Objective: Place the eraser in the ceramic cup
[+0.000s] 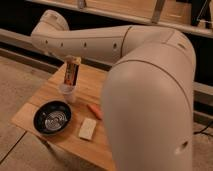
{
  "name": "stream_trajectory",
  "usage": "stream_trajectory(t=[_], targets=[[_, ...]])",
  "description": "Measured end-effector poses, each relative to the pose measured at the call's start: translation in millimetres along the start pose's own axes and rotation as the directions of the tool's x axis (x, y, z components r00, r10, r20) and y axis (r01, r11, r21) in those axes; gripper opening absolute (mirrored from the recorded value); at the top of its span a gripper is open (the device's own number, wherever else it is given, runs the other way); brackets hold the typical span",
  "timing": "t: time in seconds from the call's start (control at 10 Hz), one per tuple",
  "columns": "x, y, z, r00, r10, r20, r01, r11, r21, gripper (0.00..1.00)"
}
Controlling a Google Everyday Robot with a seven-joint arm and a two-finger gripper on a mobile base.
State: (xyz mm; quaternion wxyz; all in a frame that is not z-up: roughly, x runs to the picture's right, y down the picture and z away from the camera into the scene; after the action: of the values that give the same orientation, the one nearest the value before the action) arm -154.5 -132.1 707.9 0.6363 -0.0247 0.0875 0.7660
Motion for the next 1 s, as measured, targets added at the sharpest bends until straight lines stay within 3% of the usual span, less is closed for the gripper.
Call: stream_trajectory(t=[0.2, 0.4, 0.5, 0.7, 1.0], targets=[[21, 50, -3, 0.997, -0.077, 0.003, 0.077, 0.996, -0.053, 0.0], [41, 92, -9, 0.988, -0.154, 0.012, 0.154, 0.983, -0.098, 0.0], [45, 103, -10, 0.984, -0.175, 0.017, 0.176, 0.978, -0.109, 0.0], [38, 110, -12, 0.98, -0.194, 0.041, 0.197, 0.975, -0.105, 0.0], [5, 107, -13, 0.979, -0.176, 0.105, 0.183, 0.981, -0.067, 0.0]])
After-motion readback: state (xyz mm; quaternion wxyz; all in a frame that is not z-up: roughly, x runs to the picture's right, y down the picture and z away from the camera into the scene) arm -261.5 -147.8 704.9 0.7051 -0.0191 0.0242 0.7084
